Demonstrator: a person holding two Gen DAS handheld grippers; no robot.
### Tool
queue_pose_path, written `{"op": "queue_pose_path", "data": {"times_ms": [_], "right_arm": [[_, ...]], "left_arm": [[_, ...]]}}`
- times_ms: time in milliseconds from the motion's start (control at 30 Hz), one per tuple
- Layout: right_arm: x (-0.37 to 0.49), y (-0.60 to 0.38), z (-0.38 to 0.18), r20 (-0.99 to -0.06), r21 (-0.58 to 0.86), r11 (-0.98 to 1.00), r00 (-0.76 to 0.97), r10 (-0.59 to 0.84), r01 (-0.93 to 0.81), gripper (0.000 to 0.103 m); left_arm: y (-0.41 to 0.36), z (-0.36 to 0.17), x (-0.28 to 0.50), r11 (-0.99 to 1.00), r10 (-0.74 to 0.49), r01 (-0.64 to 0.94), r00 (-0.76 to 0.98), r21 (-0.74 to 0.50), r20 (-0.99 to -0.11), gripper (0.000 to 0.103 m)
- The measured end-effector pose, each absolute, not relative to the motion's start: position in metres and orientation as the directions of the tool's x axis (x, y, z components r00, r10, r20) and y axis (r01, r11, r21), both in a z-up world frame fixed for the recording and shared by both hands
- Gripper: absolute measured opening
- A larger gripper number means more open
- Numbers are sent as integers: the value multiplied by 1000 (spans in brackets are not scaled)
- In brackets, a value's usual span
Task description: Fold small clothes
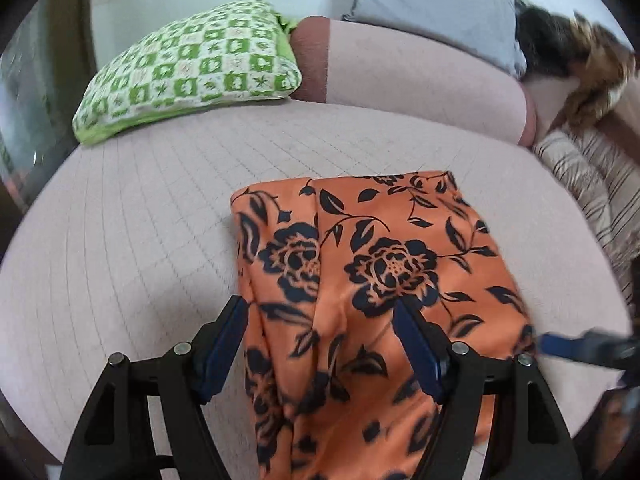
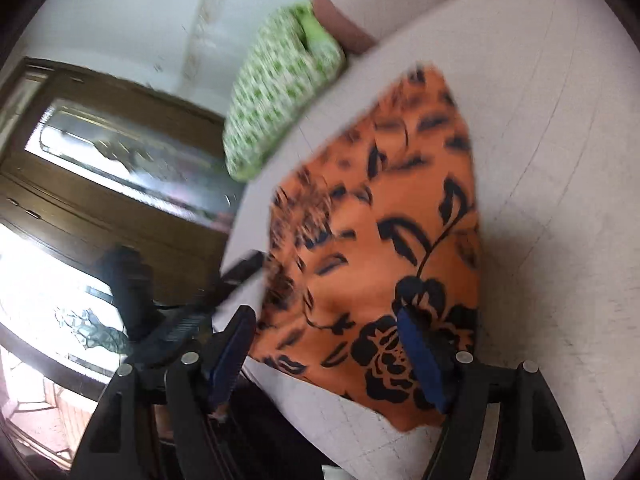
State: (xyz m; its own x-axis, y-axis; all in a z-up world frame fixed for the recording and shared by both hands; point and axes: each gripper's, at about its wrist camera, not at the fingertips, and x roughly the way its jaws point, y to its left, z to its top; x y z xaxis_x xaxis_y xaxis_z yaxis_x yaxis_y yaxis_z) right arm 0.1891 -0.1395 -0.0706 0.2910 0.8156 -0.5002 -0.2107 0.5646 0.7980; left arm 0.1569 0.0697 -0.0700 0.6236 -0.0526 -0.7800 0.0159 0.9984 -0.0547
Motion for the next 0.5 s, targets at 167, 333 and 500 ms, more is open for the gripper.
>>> {"op": "queue_pose_path", "data": {"times_ms": [167, 333, 500], "right_arm": [[207, -166, -110, -542, 816, 577, 296, 786, -36, 79], [218, -144, -107, -591, 785, 616, 217, 777, -67, 41], [214, -144, -119, -674, 715, 697, 205, 710, -62, 35]], "left_arm": [[64, -104, 178, 997, 48, 23, 560, 74, -827, 77], [66, -110, 183, 994, 92, 1, 550, 111, -830, 78], [75, -117, 185, 998, 52, -1, 540, 62, -840, 79]]}}
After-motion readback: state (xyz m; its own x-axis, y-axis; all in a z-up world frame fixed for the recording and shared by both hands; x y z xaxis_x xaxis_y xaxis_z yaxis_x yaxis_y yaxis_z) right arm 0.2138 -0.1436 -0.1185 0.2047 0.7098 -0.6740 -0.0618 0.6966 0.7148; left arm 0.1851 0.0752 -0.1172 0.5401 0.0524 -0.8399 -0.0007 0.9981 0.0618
